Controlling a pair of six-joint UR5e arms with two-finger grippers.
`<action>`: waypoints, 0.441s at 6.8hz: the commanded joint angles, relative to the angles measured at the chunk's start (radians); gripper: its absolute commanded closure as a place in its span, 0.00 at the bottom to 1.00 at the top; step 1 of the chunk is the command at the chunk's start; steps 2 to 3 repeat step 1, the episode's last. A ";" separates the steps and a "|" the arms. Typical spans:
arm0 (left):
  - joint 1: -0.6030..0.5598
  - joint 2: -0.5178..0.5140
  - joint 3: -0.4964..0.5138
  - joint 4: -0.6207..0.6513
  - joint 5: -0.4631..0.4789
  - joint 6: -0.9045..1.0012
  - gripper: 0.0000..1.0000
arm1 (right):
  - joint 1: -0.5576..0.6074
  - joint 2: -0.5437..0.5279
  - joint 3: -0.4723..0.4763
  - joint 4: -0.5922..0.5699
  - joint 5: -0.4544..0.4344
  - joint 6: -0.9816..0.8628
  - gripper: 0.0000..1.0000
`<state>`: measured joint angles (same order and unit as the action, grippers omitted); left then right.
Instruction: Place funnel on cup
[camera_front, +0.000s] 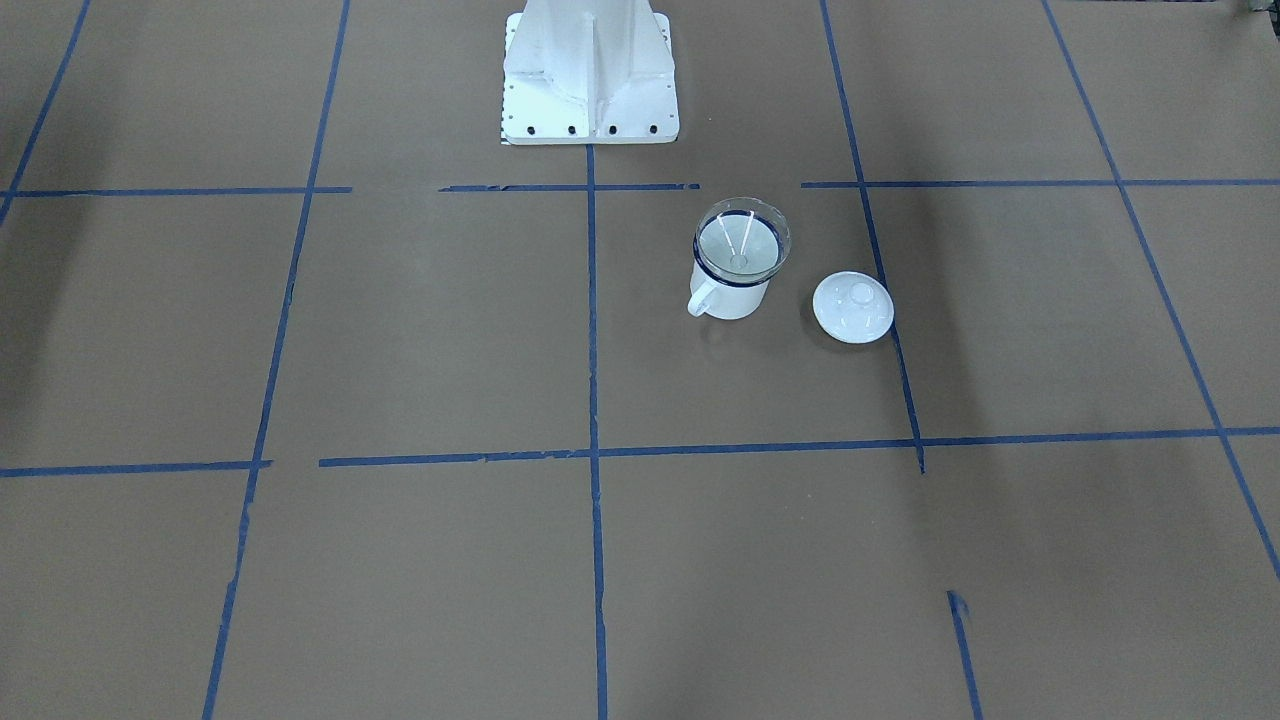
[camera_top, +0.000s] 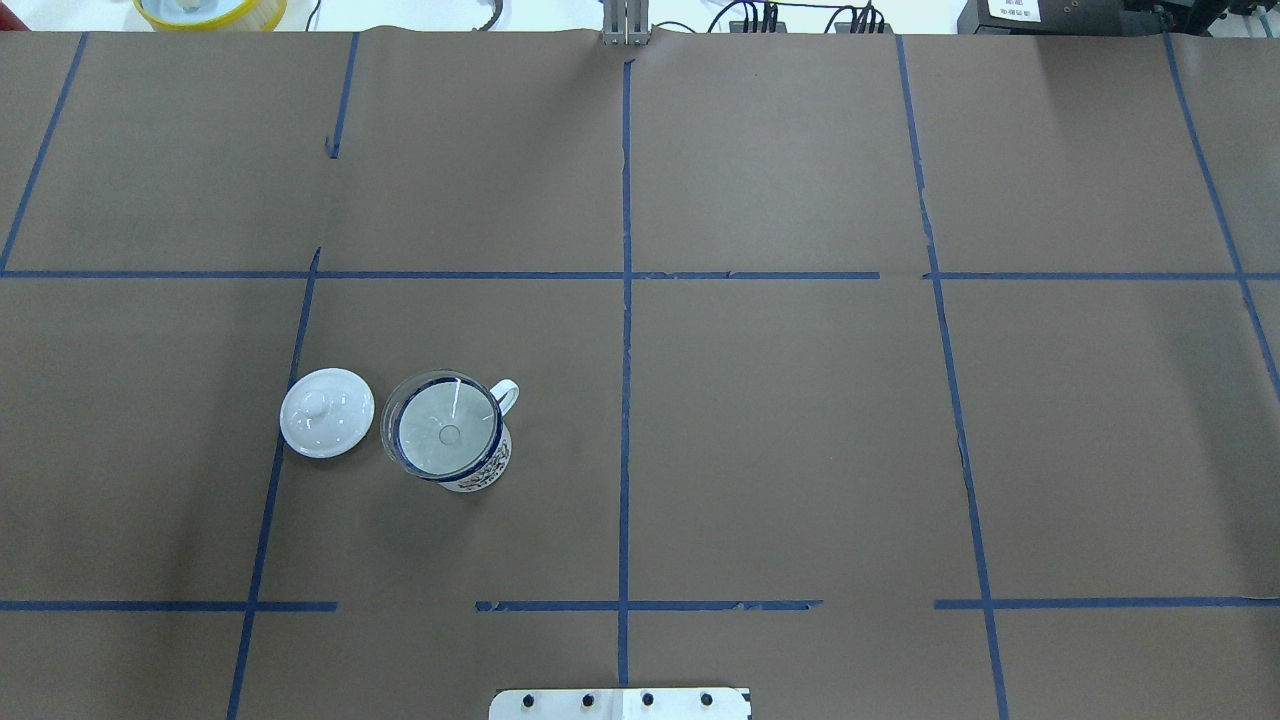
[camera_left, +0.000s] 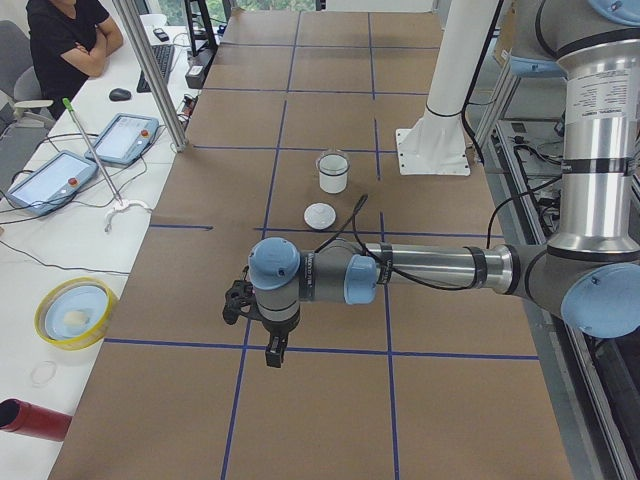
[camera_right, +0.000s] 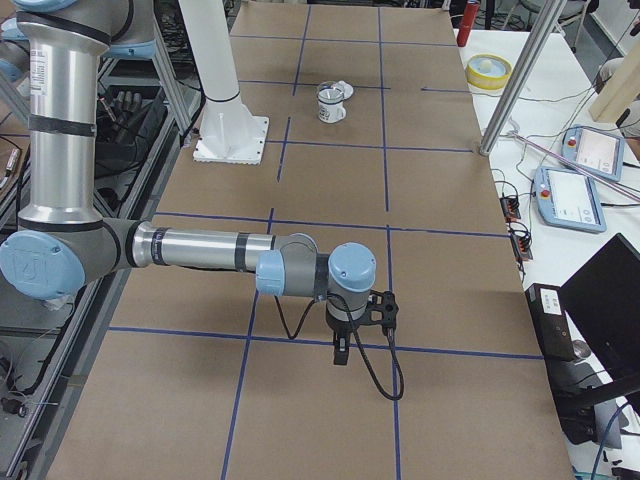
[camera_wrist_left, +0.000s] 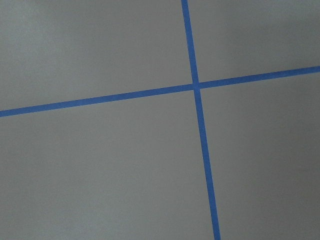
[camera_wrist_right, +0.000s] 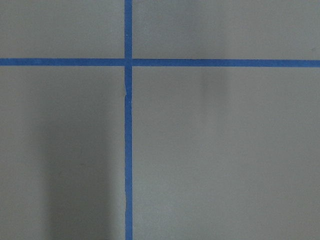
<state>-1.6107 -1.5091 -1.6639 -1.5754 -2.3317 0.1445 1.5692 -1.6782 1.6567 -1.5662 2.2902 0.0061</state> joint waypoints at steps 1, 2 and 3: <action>0.000 0.001 -0.004 0.002 -0.001 0.000 0.00 | 0.000 0.000 0.000 0.000 0.000 0.000 0.00; 0.000 0.001 -0.004 0.002 -0.001 0.000 0.00 | 0.000 0.000 0.000 0.000 0.000 0.000 0.00; 0.000 0.001 -0.004 0.002 -0.001 0.000 0.00 | 0.000 0.000 0.000 0.000 0.000 0.000 0.00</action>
